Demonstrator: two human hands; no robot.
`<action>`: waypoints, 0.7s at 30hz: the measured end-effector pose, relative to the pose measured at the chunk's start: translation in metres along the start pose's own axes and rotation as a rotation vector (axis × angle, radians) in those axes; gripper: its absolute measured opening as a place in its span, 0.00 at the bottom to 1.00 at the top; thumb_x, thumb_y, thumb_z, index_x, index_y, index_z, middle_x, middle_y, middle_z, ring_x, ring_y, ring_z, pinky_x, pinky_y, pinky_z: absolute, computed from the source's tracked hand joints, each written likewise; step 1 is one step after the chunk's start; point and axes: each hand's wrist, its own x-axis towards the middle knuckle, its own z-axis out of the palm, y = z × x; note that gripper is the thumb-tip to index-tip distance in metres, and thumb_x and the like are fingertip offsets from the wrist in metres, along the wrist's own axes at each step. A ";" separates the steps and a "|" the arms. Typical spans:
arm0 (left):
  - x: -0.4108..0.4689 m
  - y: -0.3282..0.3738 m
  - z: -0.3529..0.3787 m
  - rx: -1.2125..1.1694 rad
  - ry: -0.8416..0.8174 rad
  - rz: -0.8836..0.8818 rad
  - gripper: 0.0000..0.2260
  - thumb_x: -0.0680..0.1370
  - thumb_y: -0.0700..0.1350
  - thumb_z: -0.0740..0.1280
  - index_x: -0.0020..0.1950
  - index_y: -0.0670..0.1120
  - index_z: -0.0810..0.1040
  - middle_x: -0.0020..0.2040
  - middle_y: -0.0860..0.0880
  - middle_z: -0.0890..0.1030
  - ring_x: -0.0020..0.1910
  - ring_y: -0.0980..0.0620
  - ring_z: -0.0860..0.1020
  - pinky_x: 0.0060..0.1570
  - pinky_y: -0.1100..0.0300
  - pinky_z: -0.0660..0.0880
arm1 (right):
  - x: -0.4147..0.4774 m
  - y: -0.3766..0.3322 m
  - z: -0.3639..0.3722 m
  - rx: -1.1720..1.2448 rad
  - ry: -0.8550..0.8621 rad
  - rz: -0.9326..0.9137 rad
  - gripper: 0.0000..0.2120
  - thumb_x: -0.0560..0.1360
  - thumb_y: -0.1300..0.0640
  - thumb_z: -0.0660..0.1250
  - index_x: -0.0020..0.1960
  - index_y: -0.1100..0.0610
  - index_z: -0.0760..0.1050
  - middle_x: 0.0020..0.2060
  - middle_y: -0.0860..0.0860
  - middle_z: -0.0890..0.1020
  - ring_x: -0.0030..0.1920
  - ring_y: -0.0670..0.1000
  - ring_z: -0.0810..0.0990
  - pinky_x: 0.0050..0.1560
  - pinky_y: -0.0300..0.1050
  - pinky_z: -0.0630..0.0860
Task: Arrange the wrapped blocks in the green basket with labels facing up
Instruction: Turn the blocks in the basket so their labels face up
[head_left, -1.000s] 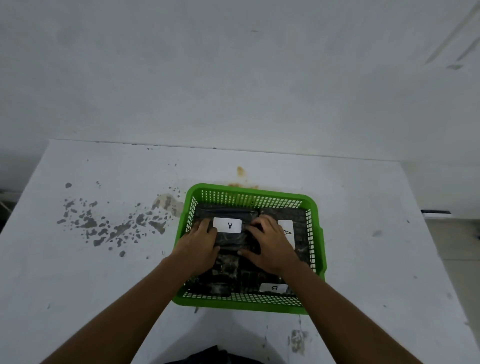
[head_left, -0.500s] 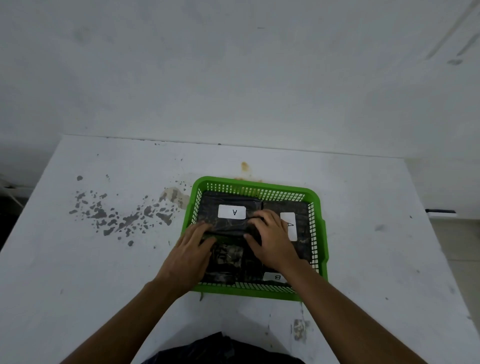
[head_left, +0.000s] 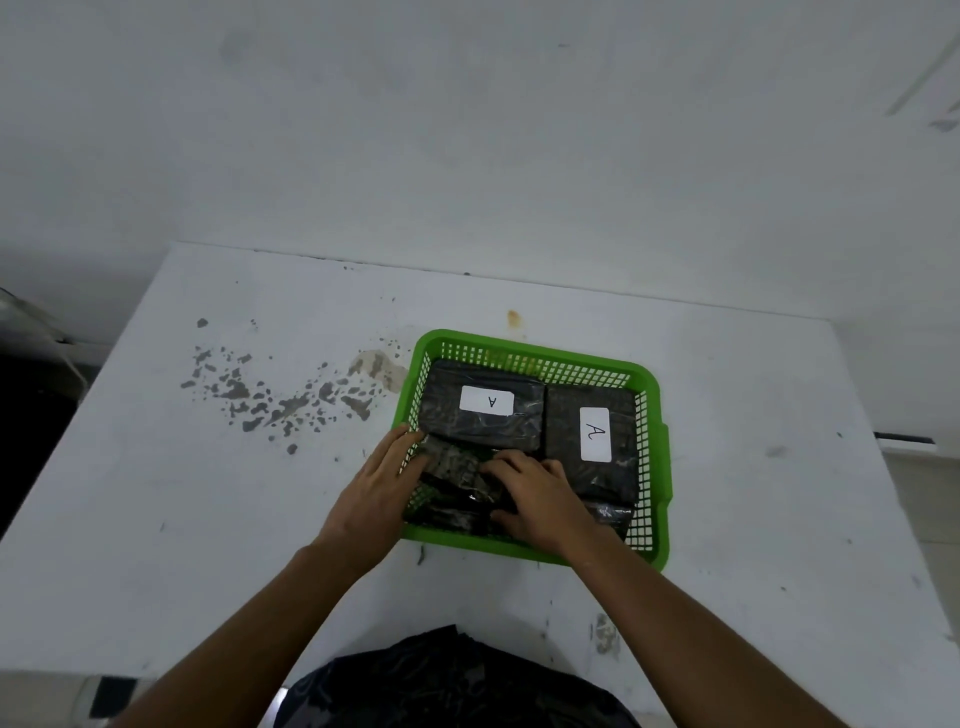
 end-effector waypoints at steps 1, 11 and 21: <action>-0.002 -0.001 -0.001 -0.003 -0.006 0.008 0.30 0.69 0.34 0.73 0.69 0.40 0.67 0.73 0.41 0.64 0.75 0.43 0.55 0.67 0.45 0.69 | -0.001 0.000 0.000 0.043 0.013 0.011 0.28 0.74 0.50 0.68 0.72 0.49 0.63 0.71 0.50 0.67 0.70 0.53 0.66 0.67 0.54 0.58; -0.016 0.003 0.005 0.078 -0.065 0.001 0.30 0.70 0.35 0.70 0.71 0.41 0.64 0.74 0.43 0.64 0.76 0.44 0.54 0.72 0.49 0.61 | 0.001 -0.002 -0.010 0.455 0.110 0.177 0.17 0.82 0.44 0.52 0.65 0.51 0.68 0.46 0.47 0.80 0.48 0.52 0.80 0.52 0.52 0.74; -0.017 0.011 0.011 0.284 -0.092 0.047 0.27 0.79 0.59 0.49 0.68 0.42 0.69 0.70 0.41 0.70 0.73 0.43 0.63 0.72 0.43 0.49 | 0.004 -0.007 0.000 0.279 0.048 0.175 0.29 0.71 0.30 0.60 0.65 0.46 0.61 0.61 0.51 0.77 0.58 0.55 0.77 0.62 0.58 0.65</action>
